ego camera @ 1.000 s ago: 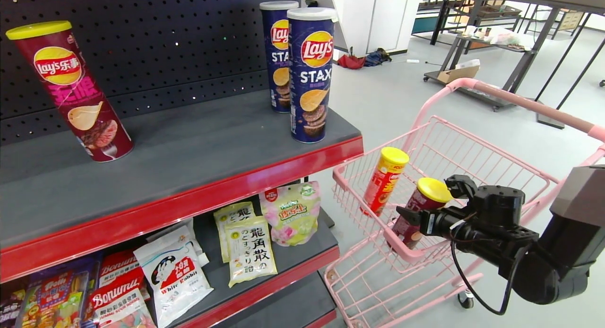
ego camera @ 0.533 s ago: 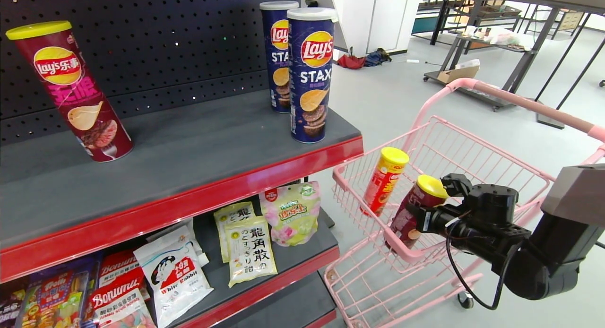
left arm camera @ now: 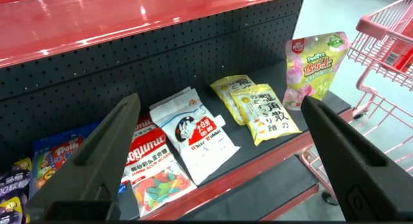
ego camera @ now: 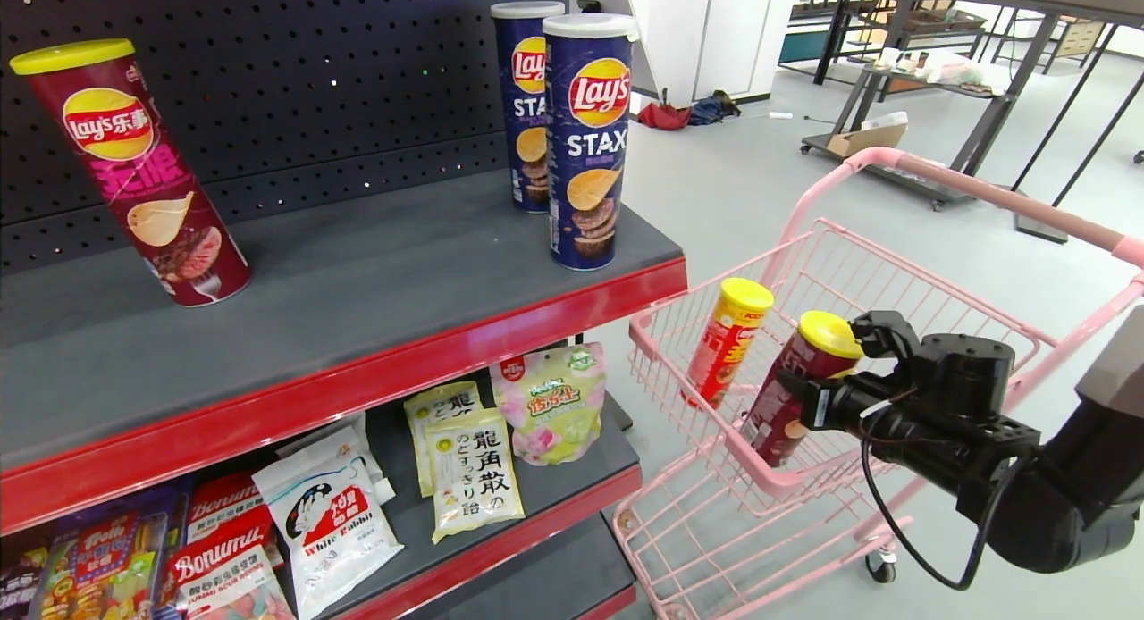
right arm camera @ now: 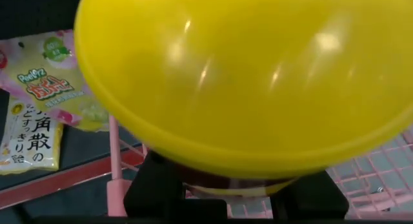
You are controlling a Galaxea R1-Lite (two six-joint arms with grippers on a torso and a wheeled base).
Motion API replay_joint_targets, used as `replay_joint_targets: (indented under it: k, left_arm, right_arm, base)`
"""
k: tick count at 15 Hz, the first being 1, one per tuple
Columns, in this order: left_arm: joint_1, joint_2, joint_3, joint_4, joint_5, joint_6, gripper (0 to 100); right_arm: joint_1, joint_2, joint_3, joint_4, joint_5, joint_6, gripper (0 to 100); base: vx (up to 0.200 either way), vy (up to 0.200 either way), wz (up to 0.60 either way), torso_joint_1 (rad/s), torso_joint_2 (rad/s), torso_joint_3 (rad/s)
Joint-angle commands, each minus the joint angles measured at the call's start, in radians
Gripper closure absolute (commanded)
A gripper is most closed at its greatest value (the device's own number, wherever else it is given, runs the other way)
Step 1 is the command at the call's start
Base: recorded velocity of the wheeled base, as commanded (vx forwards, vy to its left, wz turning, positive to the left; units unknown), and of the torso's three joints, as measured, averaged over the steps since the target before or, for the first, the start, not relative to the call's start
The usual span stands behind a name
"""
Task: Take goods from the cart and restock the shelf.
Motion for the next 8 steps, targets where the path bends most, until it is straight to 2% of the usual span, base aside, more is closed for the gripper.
replay_joint_targets:
  k: [1,4,7,8]
  left_arm:
    - [0.000,0.001,0.000,0.000,0.000,-0.001,0]
    - [0.000,0.001,0.000,0.000,-0.001,-0.003,0]
    - [0.000,0.001,0.000,0.001,0.000,-0.003,0]
    - [0.000,0.001,0.000,0.000,-0.001,-0.003,0]
  right_arm:
    - [-0.001,-0.148,0.004,0.030,-0.002,-0.024,100]
    - [-0.001,-0.347,-0.057,0.229,-0.002,-0.037,100]
    - [-0.005,-0.563,-0.191,0.517,-0.002,-0.098,100]
    - [-0.007,-0.674,-0.238,0.674,-0.011,-0.127,100]
  base:
    - [0.000,0.000,0.00,0.000,0.00,0.000]
    - [0.000,0.000,0.00,0.000,0.00,0.000]
    - [0.000,0.000,0.00,0.000,0.00,0.000]
    - [0.000,0.000,0.00,0.000,0.00,0.000]
